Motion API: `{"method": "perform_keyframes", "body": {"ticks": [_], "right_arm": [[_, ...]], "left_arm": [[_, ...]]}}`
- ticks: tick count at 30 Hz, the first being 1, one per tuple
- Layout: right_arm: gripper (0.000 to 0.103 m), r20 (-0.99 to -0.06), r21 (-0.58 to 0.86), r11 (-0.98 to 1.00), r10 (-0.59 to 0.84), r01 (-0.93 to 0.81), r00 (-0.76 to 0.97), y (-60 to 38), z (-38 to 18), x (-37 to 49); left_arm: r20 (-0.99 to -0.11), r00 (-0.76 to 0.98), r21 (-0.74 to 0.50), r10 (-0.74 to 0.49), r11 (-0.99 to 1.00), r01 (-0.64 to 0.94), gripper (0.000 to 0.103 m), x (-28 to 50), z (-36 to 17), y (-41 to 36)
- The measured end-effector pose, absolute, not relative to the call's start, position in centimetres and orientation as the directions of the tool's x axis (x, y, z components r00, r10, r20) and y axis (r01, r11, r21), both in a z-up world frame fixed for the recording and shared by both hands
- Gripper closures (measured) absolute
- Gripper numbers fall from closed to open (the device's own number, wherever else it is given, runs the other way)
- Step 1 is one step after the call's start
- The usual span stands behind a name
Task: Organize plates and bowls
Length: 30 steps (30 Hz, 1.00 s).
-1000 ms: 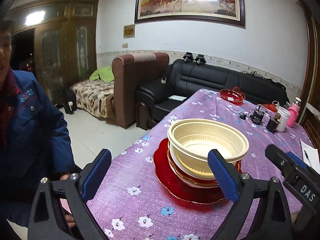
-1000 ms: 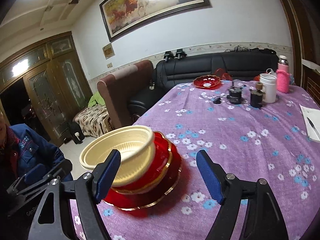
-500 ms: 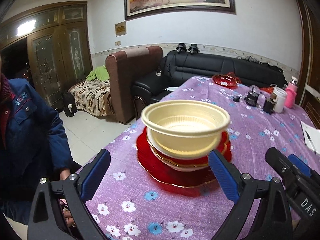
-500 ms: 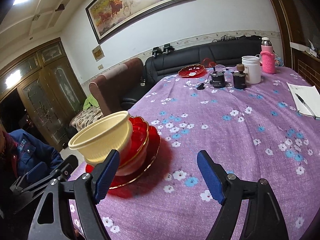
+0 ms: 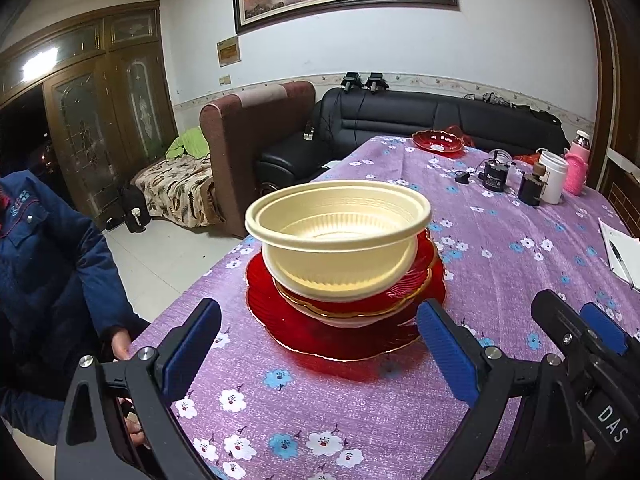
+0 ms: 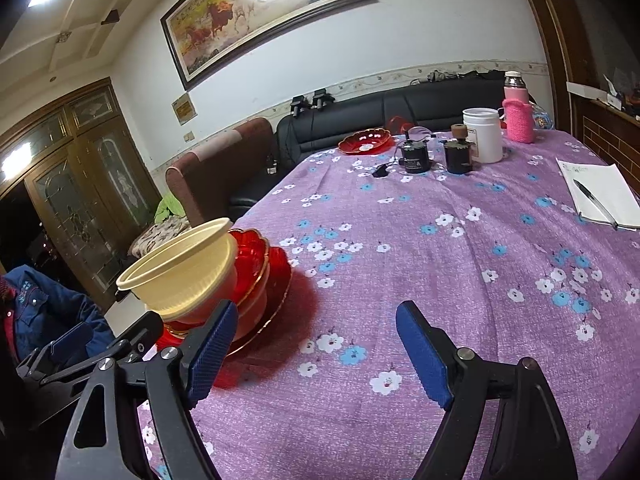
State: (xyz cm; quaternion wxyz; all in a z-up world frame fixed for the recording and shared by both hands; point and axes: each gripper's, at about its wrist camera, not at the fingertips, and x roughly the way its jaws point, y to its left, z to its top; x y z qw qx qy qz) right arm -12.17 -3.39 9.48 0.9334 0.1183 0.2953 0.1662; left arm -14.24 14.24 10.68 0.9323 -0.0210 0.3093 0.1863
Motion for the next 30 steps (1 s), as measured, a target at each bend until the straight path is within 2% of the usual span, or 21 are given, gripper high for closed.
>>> {"method": "perform_keyframes", "body": {"ticks": [30], "right_arm": [[0.017, -0.553, 0.216, 0.946, 0.322, -0.242, 0.768, -0.6, 8.5, -12.3]], "left_arm": [[-0.652, 0.695, 0.032, 0.302, 0.927, -0.373, 0.005, -13.9, 8.8, 17.2]]}}
